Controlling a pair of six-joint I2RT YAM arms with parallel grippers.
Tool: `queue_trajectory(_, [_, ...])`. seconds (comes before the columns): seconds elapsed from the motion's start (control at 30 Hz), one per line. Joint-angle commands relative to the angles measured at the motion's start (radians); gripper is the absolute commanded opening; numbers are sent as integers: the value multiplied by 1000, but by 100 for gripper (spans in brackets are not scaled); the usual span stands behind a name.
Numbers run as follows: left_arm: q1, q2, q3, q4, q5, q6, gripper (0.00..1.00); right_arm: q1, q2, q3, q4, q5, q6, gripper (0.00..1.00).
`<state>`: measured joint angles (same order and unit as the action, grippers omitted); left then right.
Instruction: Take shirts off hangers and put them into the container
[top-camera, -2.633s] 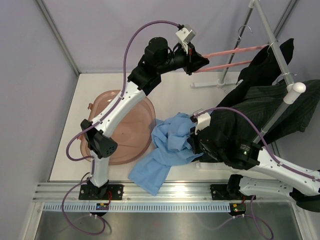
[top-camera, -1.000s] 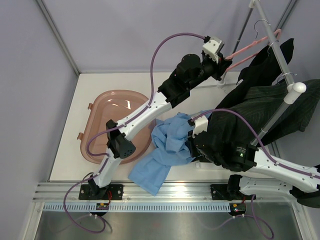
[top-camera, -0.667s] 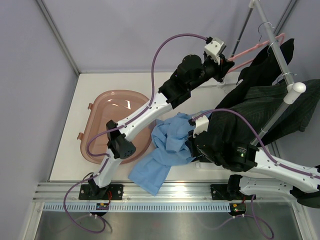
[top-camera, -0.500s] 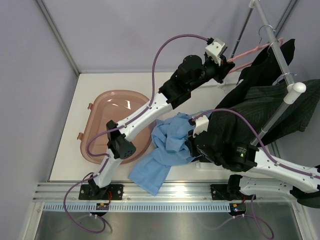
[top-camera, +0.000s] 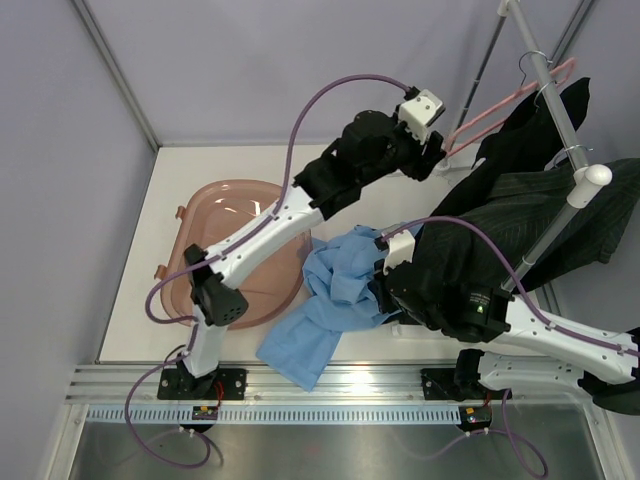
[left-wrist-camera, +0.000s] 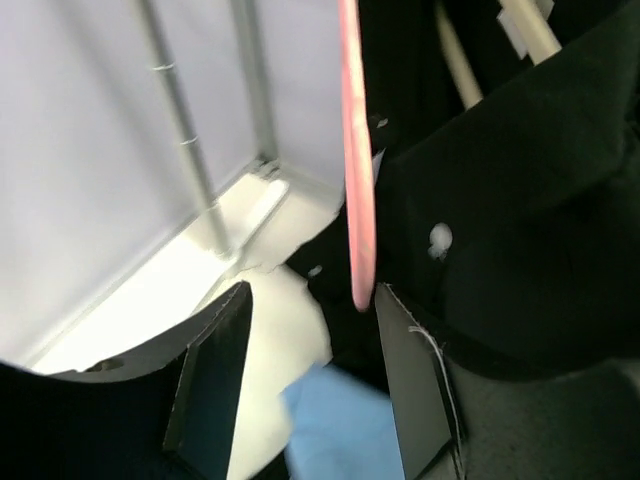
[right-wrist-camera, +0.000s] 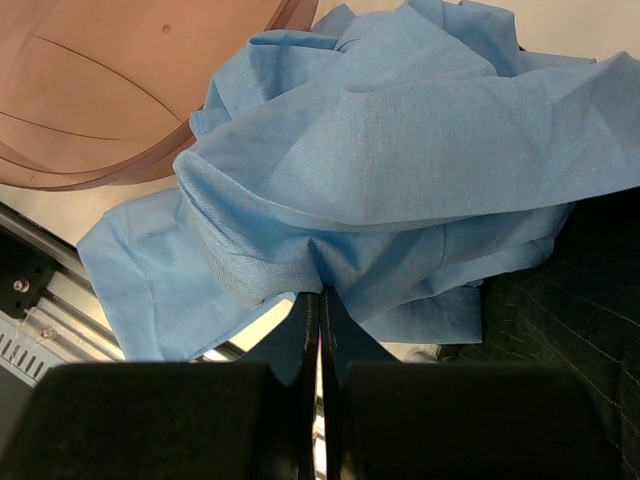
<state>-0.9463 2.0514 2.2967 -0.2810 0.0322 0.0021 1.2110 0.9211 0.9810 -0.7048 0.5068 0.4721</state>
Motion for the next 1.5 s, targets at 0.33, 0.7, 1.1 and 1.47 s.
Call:
queue_trajectory(0.33, [99, -843, -414, -516, -74, 21, 66, 13, 85, 224, 14, 3, -84, 0])
queue_trajectory(0.7, [101, -1291, -1068, -157, 445, 2, 71, 15, 211, 536, -33, -209, -196, 0])
queue_trajectory(1.1, [99, -1186, -1181, 0, 523, -53, 75, 13, 246, 680, -113, -284, -225, 0])
queue_trajectory(1.47, [100, -1131, -1278, 215, 632, -148, 79, 13, 263, 734, -116, -346, -228, 0])
